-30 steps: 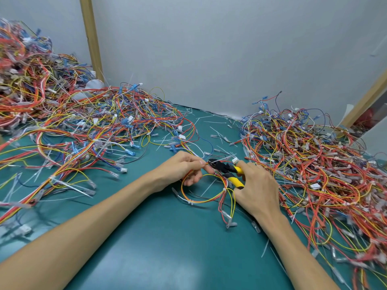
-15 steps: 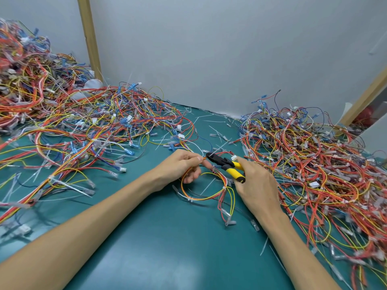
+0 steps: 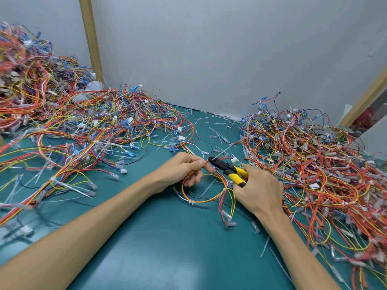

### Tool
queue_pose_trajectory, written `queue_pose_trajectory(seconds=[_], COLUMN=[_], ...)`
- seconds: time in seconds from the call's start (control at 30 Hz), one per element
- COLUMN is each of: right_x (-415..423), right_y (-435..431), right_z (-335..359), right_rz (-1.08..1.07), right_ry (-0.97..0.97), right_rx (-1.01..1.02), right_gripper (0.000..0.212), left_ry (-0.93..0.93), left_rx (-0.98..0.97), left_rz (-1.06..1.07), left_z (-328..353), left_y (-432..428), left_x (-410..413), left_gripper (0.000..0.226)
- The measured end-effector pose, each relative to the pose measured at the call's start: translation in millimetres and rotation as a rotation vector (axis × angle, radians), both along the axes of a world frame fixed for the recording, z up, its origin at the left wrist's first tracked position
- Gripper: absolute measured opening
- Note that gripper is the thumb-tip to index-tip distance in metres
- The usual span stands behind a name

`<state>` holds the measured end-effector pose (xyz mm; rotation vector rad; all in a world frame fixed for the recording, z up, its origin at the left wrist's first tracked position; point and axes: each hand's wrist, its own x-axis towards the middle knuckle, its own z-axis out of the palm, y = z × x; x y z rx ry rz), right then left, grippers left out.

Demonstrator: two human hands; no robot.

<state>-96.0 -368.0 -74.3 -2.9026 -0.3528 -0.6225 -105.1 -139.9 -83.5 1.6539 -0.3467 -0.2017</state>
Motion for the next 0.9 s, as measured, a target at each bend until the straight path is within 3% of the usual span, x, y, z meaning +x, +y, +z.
queue_pose_trajectory(seconds=[0.9], right_x=[8.3], right_y=[-4.8], right_z=[-7.3], right_rz=[0.085], right_ry=[0.023], right_rx=[0.036], right_gripper=[0.035], left_ry=[0.039], left_rx=[0.018], left_rz=[0.003], left_z=[2.8], left_y=[-0.7], left_x=[-1.4], left_gripper=[0.032])
